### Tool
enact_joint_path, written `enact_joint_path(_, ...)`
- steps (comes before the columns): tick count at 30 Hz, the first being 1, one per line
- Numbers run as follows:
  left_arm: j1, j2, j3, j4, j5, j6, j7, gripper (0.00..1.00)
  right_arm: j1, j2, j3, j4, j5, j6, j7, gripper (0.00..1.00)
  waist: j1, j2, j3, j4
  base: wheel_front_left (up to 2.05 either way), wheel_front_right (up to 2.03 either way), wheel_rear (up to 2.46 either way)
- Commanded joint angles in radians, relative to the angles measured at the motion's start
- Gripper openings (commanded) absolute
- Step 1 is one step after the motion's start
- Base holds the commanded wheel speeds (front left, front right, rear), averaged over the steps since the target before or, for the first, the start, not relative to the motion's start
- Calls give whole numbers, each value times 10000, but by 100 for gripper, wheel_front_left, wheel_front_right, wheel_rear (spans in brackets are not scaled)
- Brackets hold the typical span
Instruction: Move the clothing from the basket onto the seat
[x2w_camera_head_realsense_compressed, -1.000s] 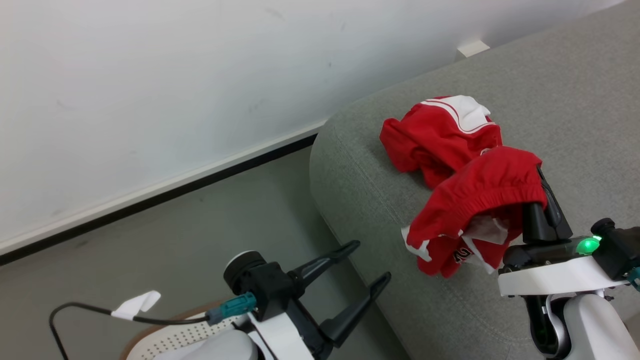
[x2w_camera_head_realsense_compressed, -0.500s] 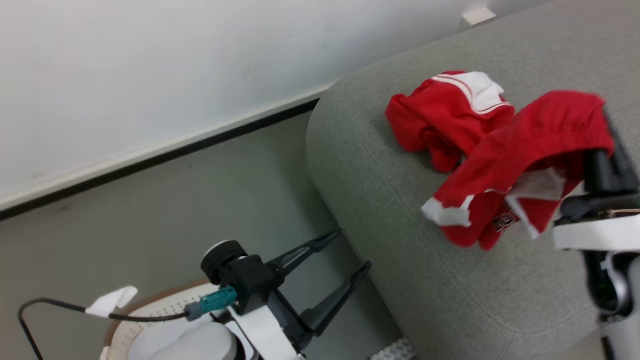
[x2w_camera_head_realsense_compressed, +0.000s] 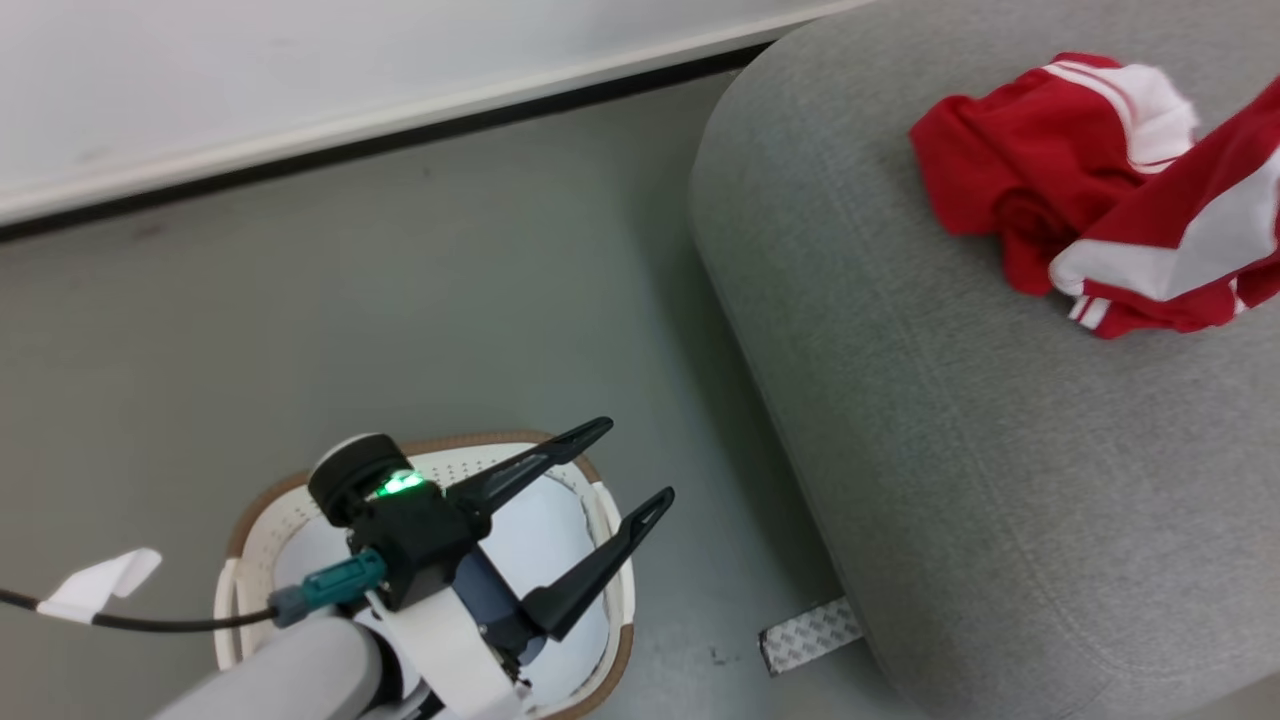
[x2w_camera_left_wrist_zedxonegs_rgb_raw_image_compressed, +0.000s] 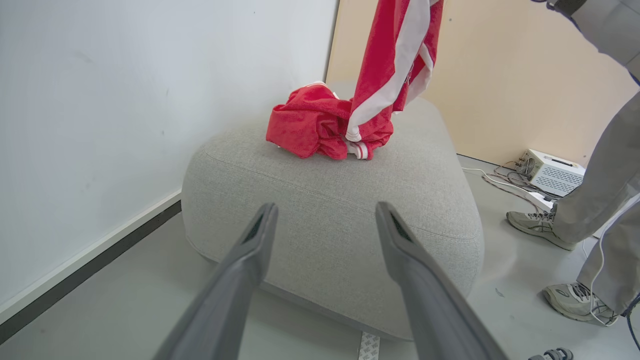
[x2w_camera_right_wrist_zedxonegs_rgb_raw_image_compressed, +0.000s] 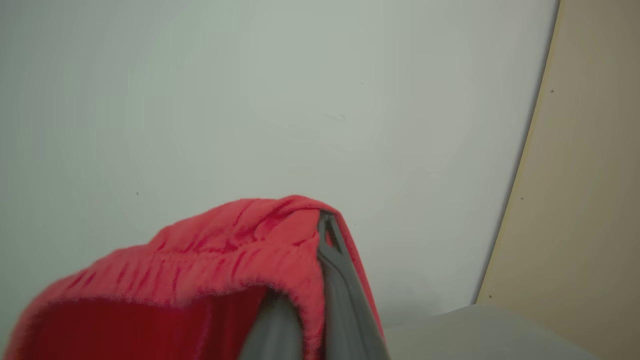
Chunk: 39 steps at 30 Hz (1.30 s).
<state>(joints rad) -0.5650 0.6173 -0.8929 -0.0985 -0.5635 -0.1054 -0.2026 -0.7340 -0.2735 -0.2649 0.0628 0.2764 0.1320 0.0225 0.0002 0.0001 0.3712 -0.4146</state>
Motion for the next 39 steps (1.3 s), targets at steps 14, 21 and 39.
enact_joint_path(14,-537,1077,373,-758,-101,-124,-20,100,111,70,-2232,3223,-2214,-25,1495,0,-2,-1,2115,1407,0,0,0)
enact_joint_path(21,-513,1239,410,-738,-104,-147,-142,100,187,590,-2707,4167,-2832,-26,1715,23,-2,-1,2199,1437,0,0,0)
enact_joint_path(39,178,275,336,456,-574,213,-466,100,1245,-491,-365,4624,-962,-27,3942,100,-2,-1,-304,1140,0,0,0)
